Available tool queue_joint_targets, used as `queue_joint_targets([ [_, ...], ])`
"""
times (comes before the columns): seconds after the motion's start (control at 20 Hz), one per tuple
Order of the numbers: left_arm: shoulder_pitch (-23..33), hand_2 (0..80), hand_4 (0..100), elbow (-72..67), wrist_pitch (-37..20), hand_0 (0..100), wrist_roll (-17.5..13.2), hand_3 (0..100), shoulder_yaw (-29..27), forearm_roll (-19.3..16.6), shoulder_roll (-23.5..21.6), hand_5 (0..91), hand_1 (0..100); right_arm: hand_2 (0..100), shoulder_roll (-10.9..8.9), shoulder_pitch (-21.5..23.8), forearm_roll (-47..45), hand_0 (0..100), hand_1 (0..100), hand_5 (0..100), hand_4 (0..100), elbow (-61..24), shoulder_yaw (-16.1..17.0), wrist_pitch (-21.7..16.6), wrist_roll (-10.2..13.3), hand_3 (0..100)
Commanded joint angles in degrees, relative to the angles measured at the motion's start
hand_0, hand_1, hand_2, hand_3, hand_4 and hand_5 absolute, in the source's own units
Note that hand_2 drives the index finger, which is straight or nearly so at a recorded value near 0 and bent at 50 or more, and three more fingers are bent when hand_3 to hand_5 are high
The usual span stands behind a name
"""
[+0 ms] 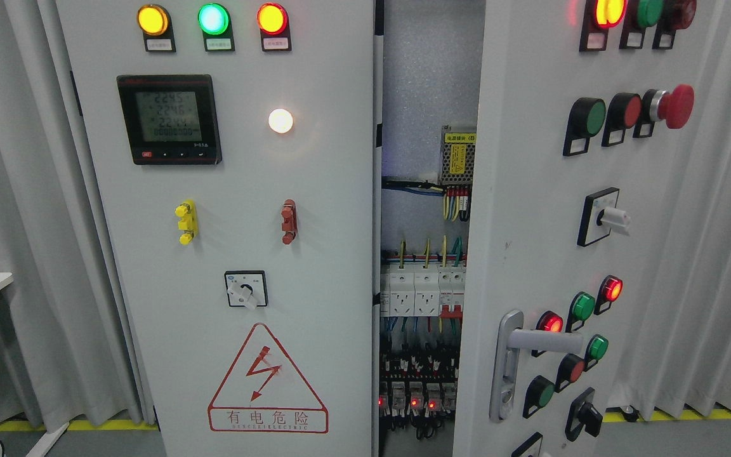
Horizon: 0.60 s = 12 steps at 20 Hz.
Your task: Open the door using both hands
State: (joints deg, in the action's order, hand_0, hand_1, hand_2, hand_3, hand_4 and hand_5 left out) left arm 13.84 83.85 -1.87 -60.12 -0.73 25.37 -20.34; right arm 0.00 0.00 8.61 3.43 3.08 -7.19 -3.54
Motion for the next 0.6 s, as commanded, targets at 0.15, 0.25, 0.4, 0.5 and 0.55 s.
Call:
queue_joint_targets([
  [0.15,-14.2,2.7,4,27.4,13.7,30,0.0,3,1.0,9.3,-9.0,0.0,0,0,0.0,-1.9,0.0,22,0,0,0,0.0,0.0,0.0,0.0,0],
  [0.25,-18.5,2.7,4,27.4,17.9,30,0.4,3,0.9,9.7,-8.4,0.0,0,0,0.0,-1.9,0.0,22,0,0,0,0.0,0.0,0.0,0.0,0],
  [0.4,-25.7,2.7,4,27.2,24.3,30,0.7,3,0.2,11.4,-8.0,0.0,0,0,0.0,-1.9,0.0,22,0,0,0,0.0,0.0,0.0,0.0,0],
  [0.5,-31.4,2.7,4,26.5,29.4,30,0.8,3,-1.7,13.4,-7.5,0.0,0,0,0.0,-1.9,0.0,22,0,0,0,0.0,0.0,0.0,0.0,0],
  [0.55,-34.6,2.7,4,25.2,32.0,30,0.9,3,-2.2,13.4,-6.2,0.0,0,0,0.0,-1.9,0.0,22,0,0,0,0.0,0.0,0.0,0.0,0],
])
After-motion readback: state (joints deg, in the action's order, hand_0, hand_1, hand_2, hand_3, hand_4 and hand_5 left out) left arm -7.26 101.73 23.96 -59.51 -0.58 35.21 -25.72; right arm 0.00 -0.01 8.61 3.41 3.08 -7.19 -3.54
